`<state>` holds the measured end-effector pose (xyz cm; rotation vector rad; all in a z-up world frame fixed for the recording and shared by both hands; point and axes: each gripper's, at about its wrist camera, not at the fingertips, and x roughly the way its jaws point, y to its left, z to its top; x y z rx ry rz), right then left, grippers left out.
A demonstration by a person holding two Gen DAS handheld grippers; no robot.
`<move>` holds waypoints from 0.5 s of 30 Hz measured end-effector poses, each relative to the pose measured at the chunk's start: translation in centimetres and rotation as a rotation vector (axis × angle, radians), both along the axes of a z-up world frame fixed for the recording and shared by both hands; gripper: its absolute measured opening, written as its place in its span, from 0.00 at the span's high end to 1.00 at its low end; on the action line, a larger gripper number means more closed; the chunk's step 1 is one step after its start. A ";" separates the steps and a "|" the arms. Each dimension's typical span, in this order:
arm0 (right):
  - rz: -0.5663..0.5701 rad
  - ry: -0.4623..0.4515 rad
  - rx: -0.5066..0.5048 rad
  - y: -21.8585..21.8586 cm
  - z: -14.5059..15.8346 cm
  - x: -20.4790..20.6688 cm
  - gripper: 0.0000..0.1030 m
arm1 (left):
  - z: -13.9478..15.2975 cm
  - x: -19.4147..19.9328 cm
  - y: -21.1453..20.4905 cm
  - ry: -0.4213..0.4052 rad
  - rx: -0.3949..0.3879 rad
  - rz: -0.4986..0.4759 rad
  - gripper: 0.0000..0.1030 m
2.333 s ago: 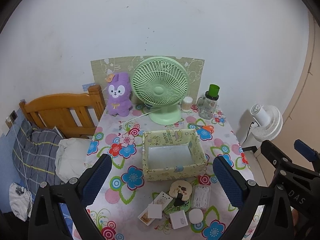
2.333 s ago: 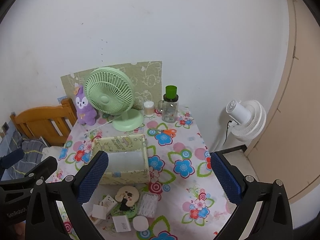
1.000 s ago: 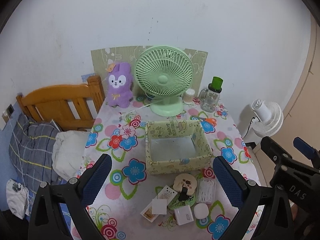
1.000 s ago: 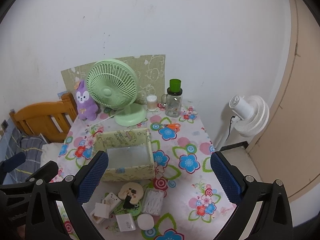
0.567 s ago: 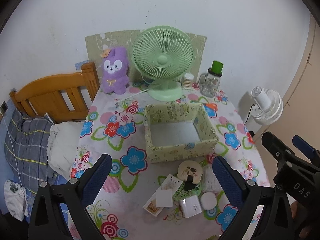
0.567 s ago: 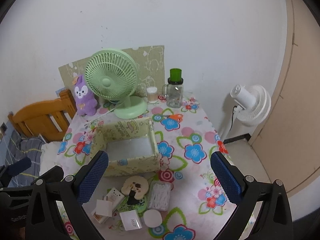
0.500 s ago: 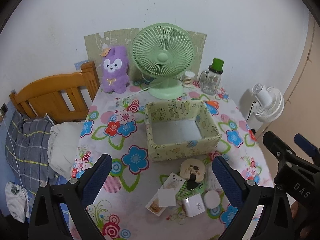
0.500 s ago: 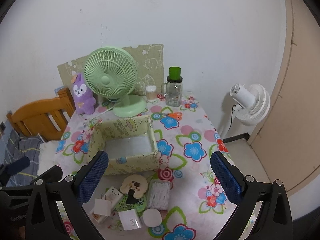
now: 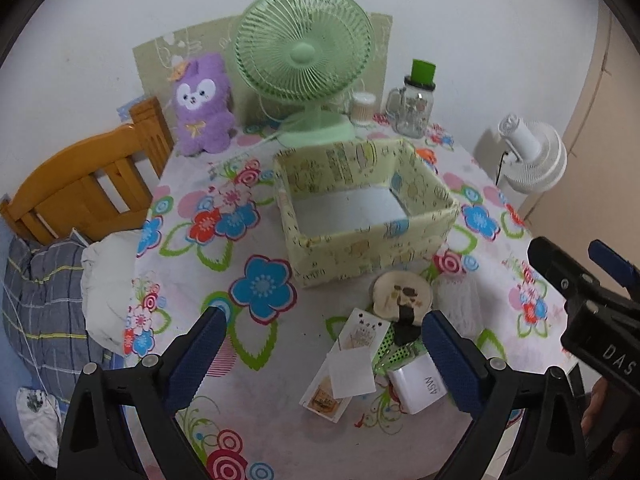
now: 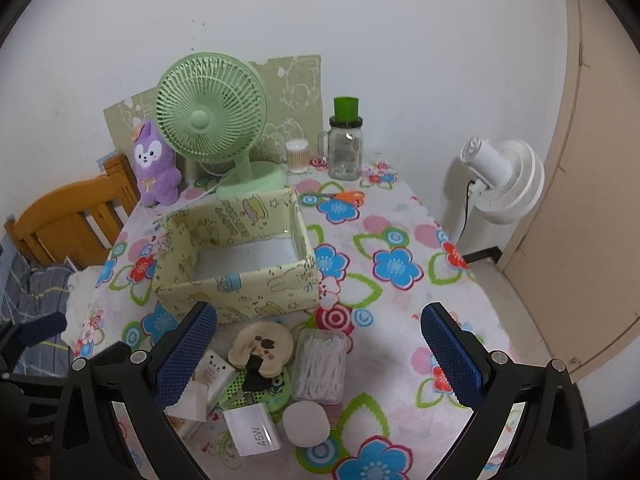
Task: Organize rigid objects
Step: 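Move both tools toward the white chargers beside the cream case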
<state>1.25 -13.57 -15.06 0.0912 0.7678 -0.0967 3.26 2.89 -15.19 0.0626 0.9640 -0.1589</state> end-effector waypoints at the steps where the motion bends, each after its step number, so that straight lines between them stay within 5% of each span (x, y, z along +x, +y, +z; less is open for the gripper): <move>1: -0.001 0.001 -0.002 0.0 -0.3 0.1 0.00 | -0.5 0.1 -0.1 0.007 0.004 -0.007 0.04; 15: 0.016 0.050 -0.039 0.7 -4.9 -0.4 0.00 | -5.7 0.5 -0.5 0.088 0.028 -0.024 0.09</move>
